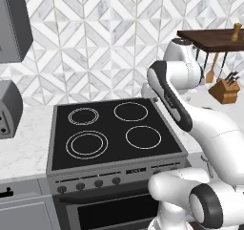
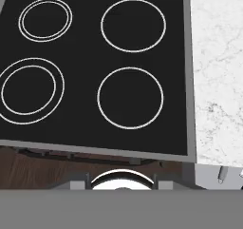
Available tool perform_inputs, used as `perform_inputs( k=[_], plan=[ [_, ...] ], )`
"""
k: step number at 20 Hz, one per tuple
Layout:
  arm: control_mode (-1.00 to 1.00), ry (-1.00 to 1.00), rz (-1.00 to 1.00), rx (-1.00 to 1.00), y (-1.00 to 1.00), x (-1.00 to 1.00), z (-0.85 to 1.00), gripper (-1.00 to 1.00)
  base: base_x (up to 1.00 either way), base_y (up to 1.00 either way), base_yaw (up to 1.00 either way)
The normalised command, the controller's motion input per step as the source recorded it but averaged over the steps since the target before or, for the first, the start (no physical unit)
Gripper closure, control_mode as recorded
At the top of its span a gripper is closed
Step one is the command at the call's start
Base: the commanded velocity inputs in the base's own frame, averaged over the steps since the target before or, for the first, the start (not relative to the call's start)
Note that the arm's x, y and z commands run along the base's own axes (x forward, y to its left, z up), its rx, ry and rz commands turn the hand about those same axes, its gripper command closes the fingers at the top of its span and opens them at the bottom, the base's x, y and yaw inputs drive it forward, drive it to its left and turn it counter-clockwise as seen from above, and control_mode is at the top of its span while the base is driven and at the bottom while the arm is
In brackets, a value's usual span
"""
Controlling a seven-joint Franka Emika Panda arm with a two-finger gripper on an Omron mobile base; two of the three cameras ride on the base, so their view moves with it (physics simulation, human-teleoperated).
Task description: Place the appropriate cutting tool for cutting the eggplant skin on the cutting board.
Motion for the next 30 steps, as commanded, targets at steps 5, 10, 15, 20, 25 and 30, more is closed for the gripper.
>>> perform_inputs(
  k=[5,10,15,20,25,30],
  plan=[
    [-1.00,-0.03,-0.01,0.00,-0.18,-0.64,-0.13,-1.00,0.00,0.00,0.00],
    [-1.00,0.16,-0.30,0.04,-0.80,-0.49,-0.39,-1.00,0.00,0.00,0.00],
    [-1.00,0.30,-0.33,0.15,-1.00,-0.32,-0.40,-1.00,0.00,0.00,0.00],
    [-1.00,0.21,-0.30,0.05,-1.00,-0.54,-0.81,-1.00,0.00,0.00,0.00],
    [-1.00,0.06,-0.24,0.00,-0.99,-0.58,-0.75,-1.00,0.00,0.00,0.00],
    [-1.00,0.17,-0.20,0.00,-1.00,-0.29,-0.43,-1.00,0.00,0.00,0.00]
  ],
)
